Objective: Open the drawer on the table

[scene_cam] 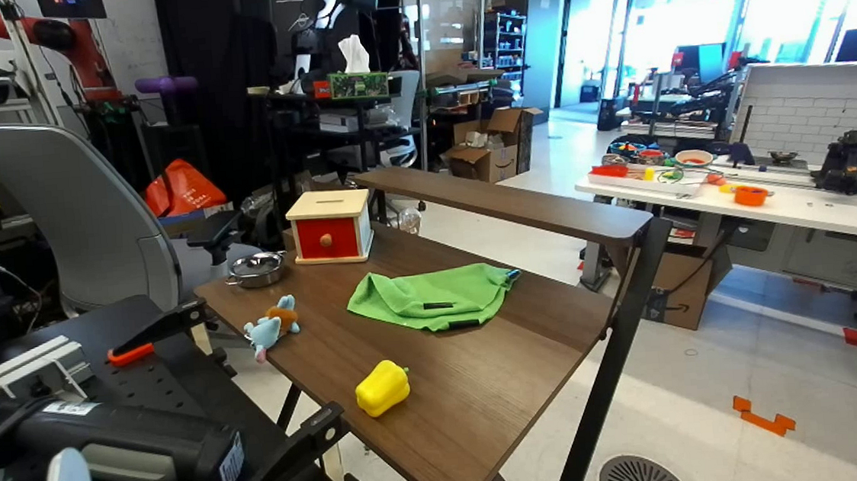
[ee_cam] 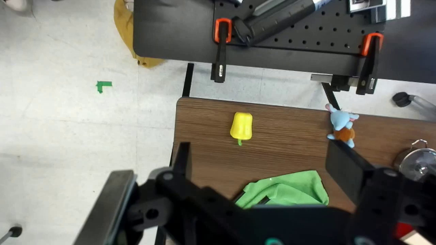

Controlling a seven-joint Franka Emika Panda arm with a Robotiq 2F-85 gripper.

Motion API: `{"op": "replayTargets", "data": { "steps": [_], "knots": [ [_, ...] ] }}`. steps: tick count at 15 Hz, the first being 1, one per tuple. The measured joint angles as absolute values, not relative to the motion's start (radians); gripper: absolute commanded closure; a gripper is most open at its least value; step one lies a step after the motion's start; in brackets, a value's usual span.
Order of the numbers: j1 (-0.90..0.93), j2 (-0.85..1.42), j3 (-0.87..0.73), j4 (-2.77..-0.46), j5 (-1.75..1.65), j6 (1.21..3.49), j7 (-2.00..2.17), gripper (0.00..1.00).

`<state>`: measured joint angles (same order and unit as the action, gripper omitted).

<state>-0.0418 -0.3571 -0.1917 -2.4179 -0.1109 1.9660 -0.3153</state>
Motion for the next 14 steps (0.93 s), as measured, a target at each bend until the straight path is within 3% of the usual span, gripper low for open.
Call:
{"op": "replayTargets", "data": {
  "steps": [7,14],
  "knots": [
    [0.049,-0.142,-0.085,-2.524,-0.05,2.398,-0.33,0.0],
    [0.084,0.13,0.036,-2.484,-0.01,2.704,-0.364,0.0]
  ]
}}
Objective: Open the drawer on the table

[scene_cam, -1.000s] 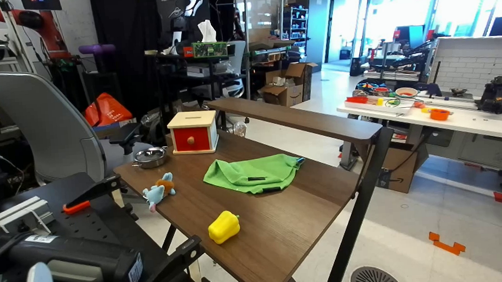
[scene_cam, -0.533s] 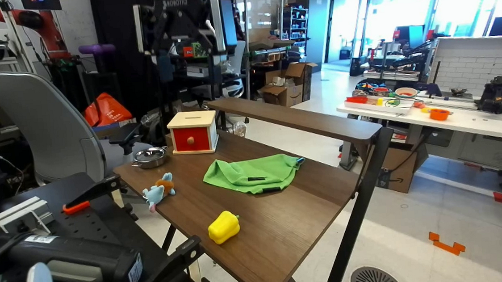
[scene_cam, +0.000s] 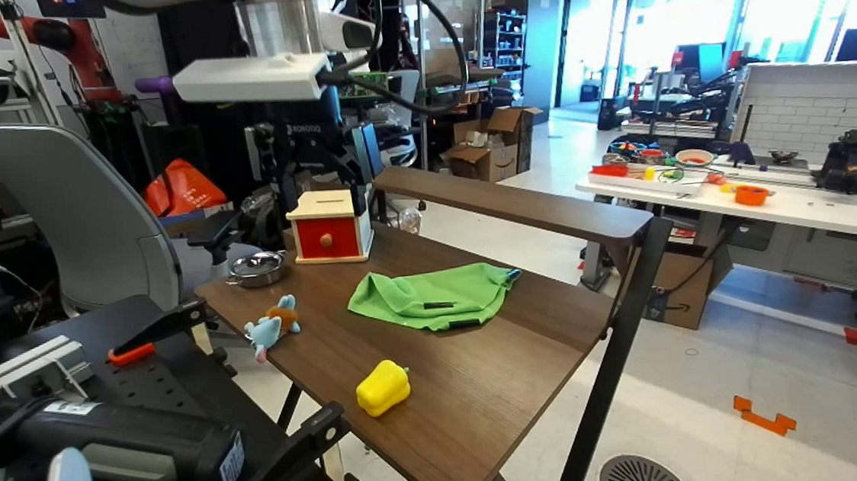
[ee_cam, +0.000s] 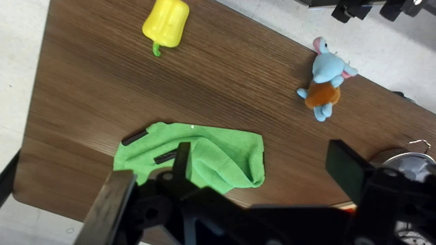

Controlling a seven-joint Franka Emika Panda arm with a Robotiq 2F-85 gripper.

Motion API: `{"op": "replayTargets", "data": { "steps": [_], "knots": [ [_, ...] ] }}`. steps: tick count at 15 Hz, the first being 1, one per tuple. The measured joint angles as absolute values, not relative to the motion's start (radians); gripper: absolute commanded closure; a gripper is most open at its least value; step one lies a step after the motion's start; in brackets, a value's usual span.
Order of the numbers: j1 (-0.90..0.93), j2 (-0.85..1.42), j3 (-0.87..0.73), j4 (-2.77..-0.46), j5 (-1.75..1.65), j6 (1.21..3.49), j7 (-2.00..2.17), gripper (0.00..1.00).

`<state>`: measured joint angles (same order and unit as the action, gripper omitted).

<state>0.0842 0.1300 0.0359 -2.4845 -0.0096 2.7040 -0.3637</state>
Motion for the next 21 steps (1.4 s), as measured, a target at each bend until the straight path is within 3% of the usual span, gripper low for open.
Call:
{"op": "replayTargets", "data": {
  "steps": [7,21],
  "knots": [
    [0.108,0.382,0.095,-2.358,-0.106,2.86,-0.307,0.0],
    [0.131,0.439,0.073,-2.335,-0.216,2.856,-0.235,0.0]
  ]
}}
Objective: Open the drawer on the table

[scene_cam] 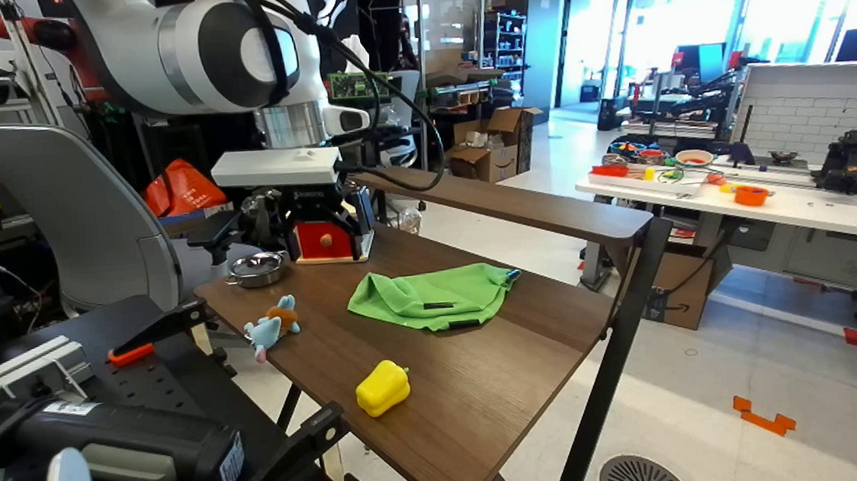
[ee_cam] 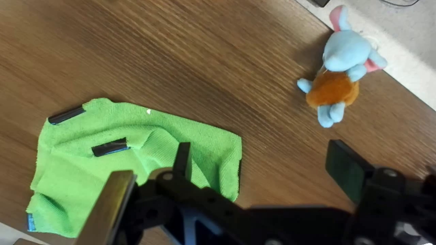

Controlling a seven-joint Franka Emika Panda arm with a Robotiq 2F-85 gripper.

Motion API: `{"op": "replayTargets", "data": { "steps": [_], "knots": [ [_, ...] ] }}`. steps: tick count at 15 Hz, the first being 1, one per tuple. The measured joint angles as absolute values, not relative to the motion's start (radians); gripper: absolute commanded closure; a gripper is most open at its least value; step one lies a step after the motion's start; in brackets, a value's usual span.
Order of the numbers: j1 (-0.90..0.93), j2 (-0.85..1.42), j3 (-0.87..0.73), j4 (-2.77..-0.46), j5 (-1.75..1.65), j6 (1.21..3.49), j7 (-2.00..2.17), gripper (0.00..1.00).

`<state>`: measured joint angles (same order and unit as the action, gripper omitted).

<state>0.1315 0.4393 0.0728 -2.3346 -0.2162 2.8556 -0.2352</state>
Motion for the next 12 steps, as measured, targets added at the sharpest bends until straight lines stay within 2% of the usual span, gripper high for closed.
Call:
{"op": "replayTargets", "data": {
  "steps": [7,12],
  "knots": [
    [0.283,0.542,-0.019,-2.266,-0.319,2.869,-0.089,0.0],
    [0.39,0.626,-0.064,-2.185,-0.334,2.958,-0.001,0.0]
  ]
}}
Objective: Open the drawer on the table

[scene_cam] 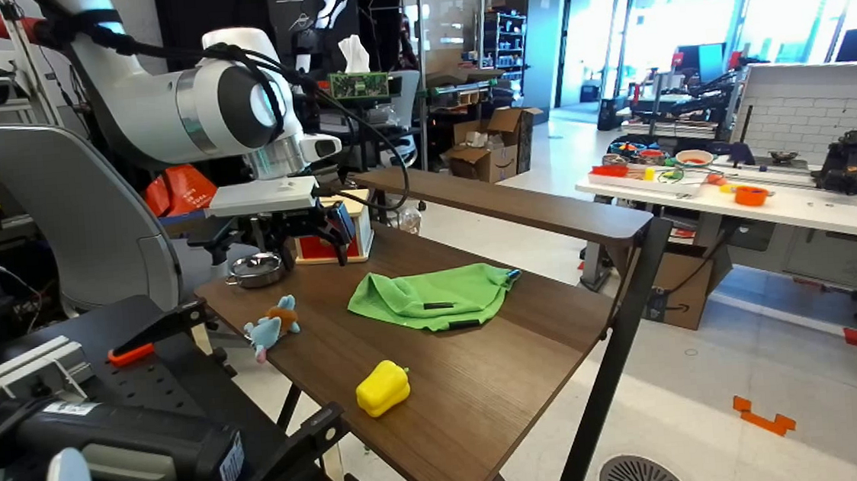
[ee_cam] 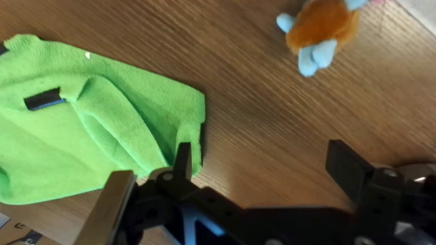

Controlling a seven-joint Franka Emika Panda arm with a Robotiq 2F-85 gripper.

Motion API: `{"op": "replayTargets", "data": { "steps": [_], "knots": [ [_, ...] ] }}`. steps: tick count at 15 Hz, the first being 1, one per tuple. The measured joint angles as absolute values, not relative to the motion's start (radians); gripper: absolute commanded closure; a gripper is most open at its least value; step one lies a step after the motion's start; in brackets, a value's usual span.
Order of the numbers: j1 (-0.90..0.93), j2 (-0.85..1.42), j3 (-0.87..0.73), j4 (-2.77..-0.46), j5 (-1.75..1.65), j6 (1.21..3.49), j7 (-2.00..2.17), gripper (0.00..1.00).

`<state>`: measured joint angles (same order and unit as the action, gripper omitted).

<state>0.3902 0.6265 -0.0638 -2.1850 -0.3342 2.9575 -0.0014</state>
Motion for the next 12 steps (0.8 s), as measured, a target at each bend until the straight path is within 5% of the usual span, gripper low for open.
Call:
{"op": "replayTargets", "data": {
  "steps": [12],
  "knots": [
    [0.415,0.796,-0.023,-1.957,-0.28,3.043,0.03,0.0]
  ]
}}
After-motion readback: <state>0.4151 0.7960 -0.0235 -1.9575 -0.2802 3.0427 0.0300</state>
